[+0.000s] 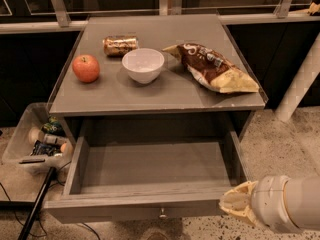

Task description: Close top drawer

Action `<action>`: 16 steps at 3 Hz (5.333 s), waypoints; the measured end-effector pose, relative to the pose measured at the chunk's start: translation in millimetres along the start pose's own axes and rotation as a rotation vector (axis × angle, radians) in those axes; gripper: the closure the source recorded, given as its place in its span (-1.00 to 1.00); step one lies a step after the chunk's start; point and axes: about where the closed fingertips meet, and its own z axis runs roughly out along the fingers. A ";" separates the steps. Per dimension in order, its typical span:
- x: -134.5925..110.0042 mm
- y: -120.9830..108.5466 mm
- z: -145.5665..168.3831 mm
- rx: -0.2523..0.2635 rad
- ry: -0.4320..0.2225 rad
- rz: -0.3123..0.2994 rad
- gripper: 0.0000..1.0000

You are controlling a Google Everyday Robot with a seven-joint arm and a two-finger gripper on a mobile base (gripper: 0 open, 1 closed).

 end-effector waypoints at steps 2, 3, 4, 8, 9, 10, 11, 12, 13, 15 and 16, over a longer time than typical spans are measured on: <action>28.6 38.1 31.0 -0.074 0.022 -0.009 1.00; 34.2 44.8 60.8 -0.090 0.031 -0.003 1.00; 40.5 37.6 88.3 -0.082 0.052 0.002 1.00; 32.7 27.2 90.4 -0.080 0.017 0.002 -0.76; 26.2 9.5 93.9 -0.065 0.001 -0.010 -1.00; 26.6 11.0 93.4 -0.065 0.001 -0.010 -0.64; 10.0 -31.5 97.1 -0.034 -0.029 -0.037 -0.18; -13.9 -106.2 108.2 0.014 -0.078 -0.073 0.30; -17.7 -123.9 111.2 0.026 -0.086 -0.077 0.75; -17.7 -123.8 111.3 0.026 -0.086 -0.077 0.26; -17.7 -123.8 111.3 0.026 -0.086 -0.077 -0.22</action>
Offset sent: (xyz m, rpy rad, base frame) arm -0.0463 0.0254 -0.0843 -0.0044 0.1022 0.0653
